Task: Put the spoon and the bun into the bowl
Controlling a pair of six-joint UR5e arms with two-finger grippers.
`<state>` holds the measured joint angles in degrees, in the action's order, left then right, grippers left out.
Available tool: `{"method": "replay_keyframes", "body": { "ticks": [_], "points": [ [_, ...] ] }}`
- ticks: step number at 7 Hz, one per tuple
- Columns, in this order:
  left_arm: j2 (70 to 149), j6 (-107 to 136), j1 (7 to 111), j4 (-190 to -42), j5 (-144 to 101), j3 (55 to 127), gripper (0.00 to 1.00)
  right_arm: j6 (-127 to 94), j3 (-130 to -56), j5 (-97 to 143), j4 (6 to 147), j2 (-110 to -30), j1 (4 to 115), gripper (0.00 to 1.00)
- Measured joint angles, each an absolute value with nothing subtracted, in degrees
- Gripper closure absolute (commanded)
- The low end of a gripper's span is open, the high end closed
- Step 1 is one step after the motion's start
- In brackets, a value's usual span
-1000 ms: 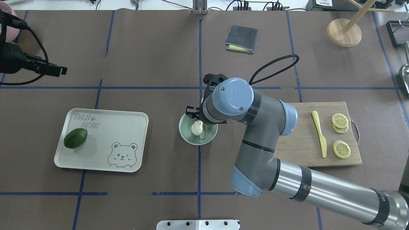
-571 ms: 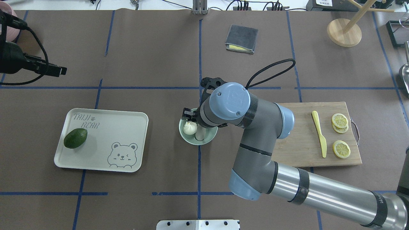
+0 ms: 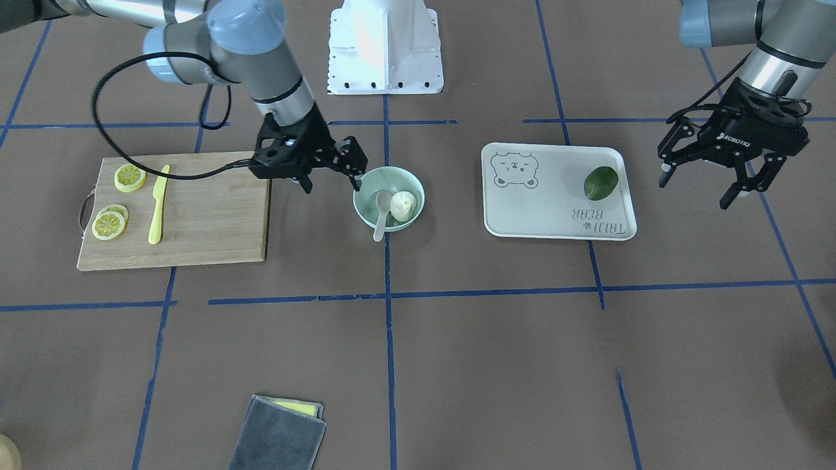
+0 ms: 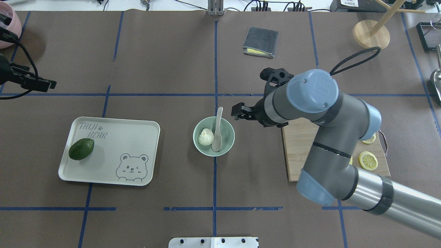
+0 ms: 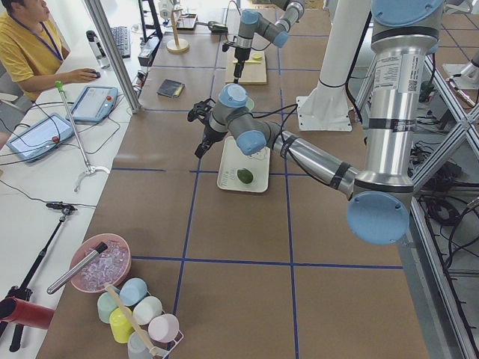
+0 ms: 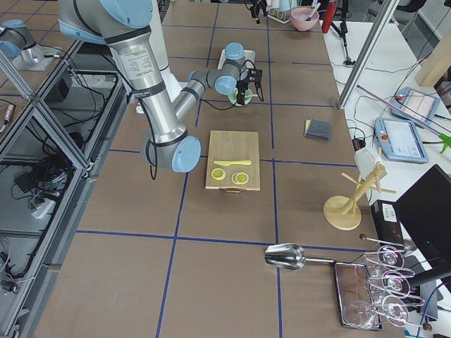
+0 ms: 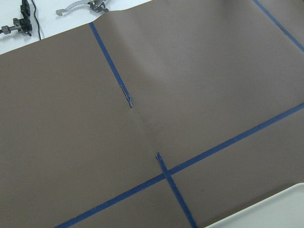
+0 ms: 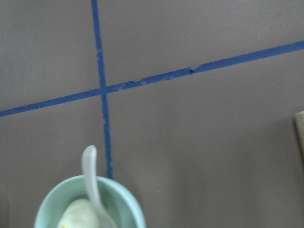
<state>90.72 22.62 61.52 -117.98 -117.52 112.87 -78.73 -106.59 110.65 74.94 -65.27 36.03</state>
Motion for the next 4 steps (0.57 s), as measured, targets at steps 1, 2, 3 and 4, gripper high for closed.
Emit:
{"method": "replay_keyframes", "body": {
  "ticks": [1,2,3,4],
  "points": [
    [89.38,17.14,64.84,-117.90,-119.39,111.07,0.00,-71.37,-108.67,117.13,74.92,-71.08,42.61,0.00],
    [88.67,10.70,69.26,-117.73,-121.66,108.24,0.00,-61.00,-109.37,122.27,75.08,-76.71,49.74,0.00],
    [88.36,4.29,74.32,-117.36,-125.23,105.23,0.00,-50.00,-109.20,125.92,75.35,-81.73,56.45,0.00],
    [87.81,-1.02,78.87,-116.20,-129.19,102.85,0.00,-39.73,-108.22,128.67,75.50,-86.21,62.59,0.00]
  ]
}}
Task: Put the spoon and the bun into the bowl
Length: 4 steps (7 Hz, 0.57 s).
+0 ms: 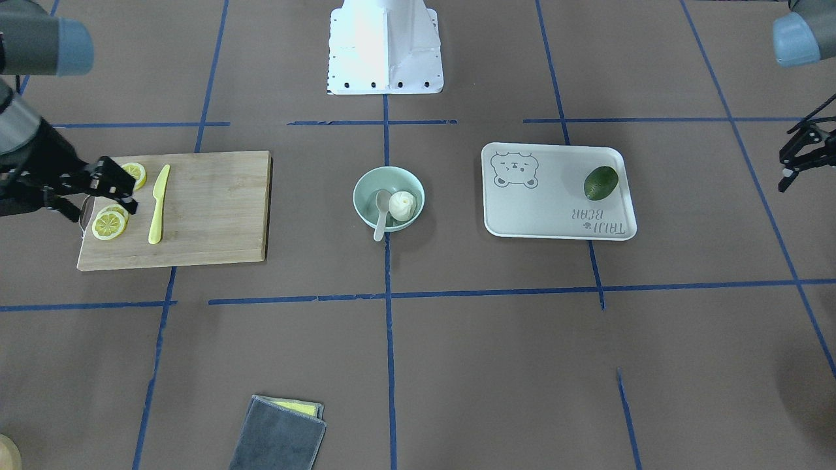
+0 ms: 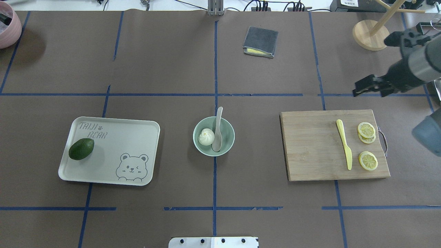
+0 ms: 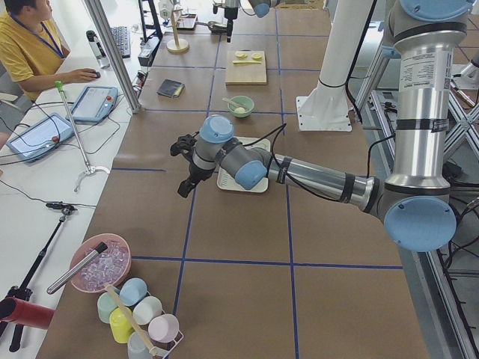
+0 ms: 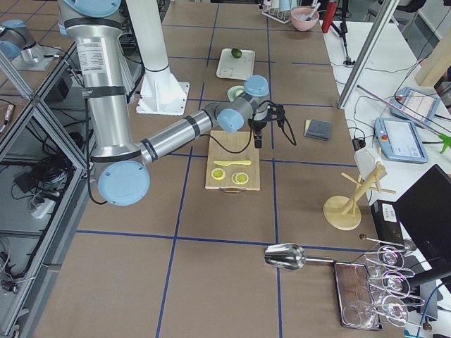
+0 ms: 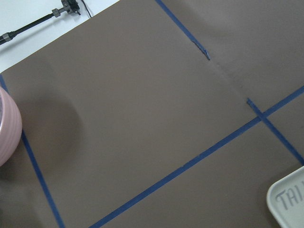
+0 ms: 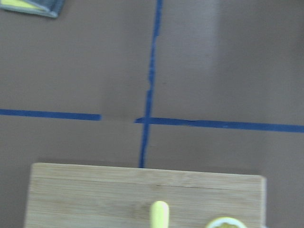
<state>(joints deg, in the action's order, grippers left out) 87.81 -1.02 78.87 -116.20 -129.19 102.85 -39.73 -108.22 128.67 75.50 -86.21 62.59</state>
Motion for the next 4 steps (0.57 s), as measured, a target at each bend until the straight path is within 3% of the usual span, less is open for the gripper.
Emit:
{"method": "replay_keyframes", "body": {
  "ticks": [4],
  "points": [
    [88.06,-6.60,84.07,-100.03,-134.84,101.06,0.00,-9.45,-99.39,135.25,78.23,-93.50,80.03,0.00]
  ]
}}
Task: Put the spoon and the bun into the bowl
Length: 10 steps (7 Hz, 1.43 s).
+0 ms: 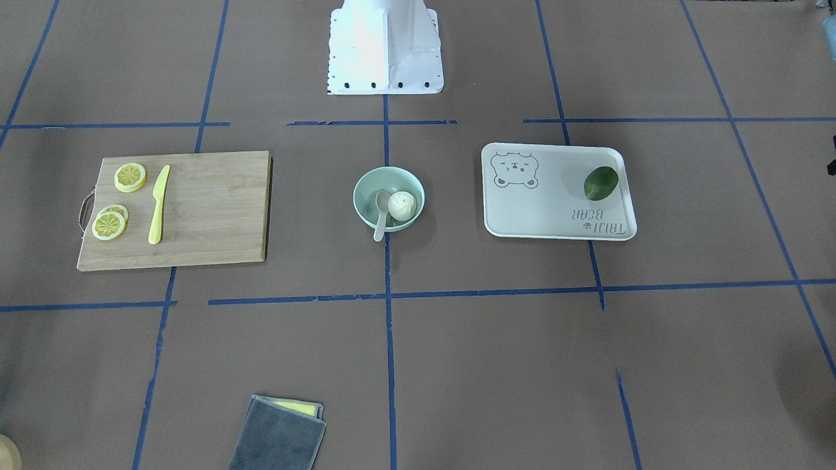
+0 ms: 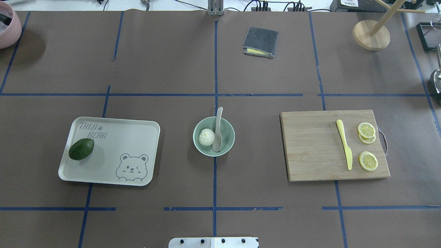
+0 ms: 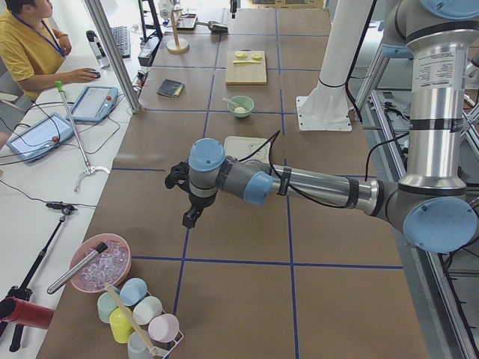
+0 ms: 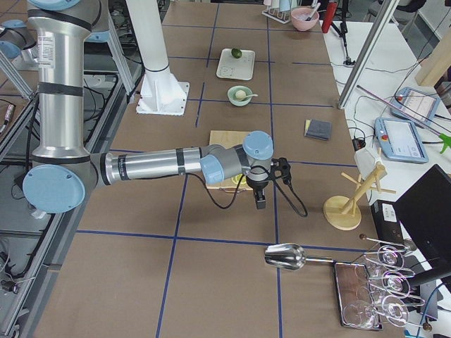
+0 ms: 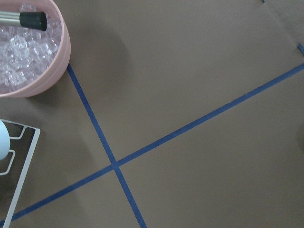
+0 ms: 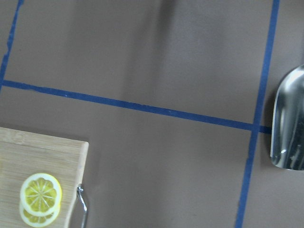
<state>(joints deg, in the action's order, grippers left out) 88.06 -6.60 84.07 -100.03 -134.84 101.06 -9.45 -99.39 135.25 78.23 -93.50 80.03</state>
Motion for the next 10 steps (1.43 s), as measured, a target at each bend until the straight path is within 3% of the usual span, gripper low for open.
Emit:
{"method": "replay_keyframes", "body": {
  "ticks": [4,10],
  "points": [
    [90.45,-9.50,84.17,-86.04,-135.08,102.40,0.00,7.57,-99.31,135.48,101.08,-86.35,84.40,0.00],
    [87.79,-10.74,85.94,-88.83,-139.78,100.12,0.00,7.36,-98.13,136.27,102.84,-84.65,84.47,0.00]
  ]
}}
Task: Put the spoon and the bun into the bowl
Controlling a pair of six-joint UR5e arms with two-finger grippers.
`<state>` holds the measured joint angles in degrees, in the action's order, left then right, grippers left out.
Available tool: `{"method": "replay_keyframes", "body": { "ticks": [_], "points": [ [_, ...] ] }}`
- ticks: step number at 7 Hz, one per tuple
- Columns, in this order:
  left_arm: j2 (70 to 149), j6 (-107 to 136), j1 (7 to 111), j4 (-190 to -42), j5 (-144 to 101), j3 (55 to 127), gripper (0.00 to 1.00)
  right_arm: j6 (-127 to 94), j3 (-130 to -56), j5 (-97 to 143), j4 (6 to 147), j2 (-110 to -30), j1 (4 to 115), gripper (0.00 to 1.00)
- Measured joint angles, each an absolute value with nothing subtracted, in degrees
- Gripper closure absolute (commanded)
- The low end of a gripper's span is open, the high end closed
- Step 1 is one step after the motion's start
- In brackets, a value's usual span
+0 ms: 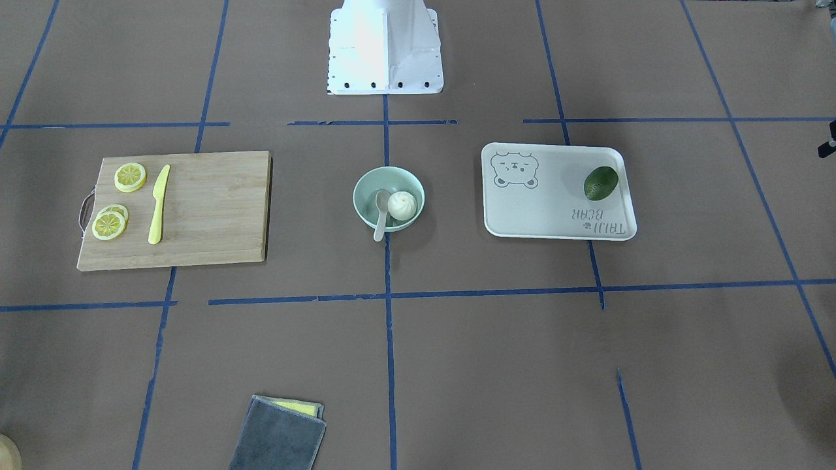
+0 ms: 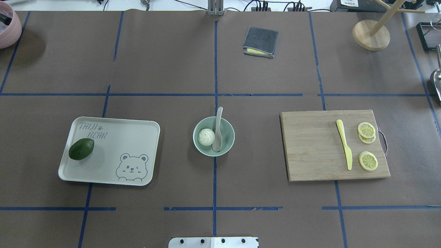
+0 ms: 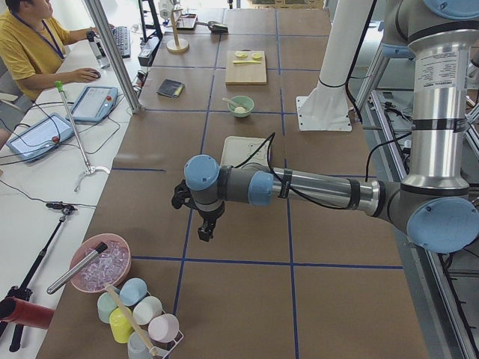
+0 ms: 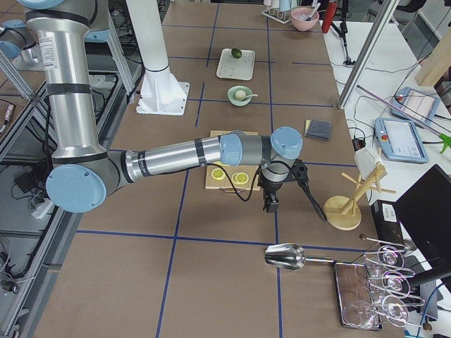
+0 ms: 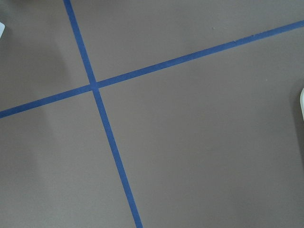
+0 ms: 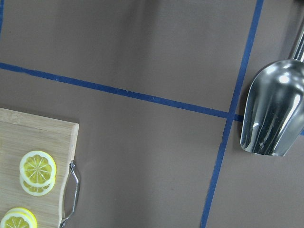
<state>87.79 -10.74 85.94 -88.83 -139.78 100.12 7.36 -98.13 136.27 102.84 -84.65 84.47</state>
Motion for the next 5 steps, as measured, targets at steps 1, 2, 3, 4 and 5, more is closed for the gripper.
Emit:
{"method": "replay_keyframes", "body": {
  "ticks": [1,2,3,4,5],
  "points": [
    [89.14,-10.72,86.36,-88.86,-139.27,99.36,0.00,7.43,-98.02,136.37,102.85,-85.08,84.46,0.00],
    [89.69,-10.78,86.52,-88.84,-138.67,98.44,0.00,7.58,-98.07,136.44,102.87,-85.45,84.46,0.00],
    [89.55,-10.83,86.63,-88.84,-138.37,97.74,0.00,7.69,-98.34,136.52,102.85,-85.74,84.46,0.00],
    [89.21,-10.81,86.69,-88.87,-138.26,97.22,0.00,7.77,-98.53,136.50,102.82,-85.96,84.46,0.00],
    [89.19,-10.74,87.25,-88.94,-137.86,97.09,0.00,7.85,-98.64,136.36,102.78,-86.01,84.46,0.00]
  ]
}}
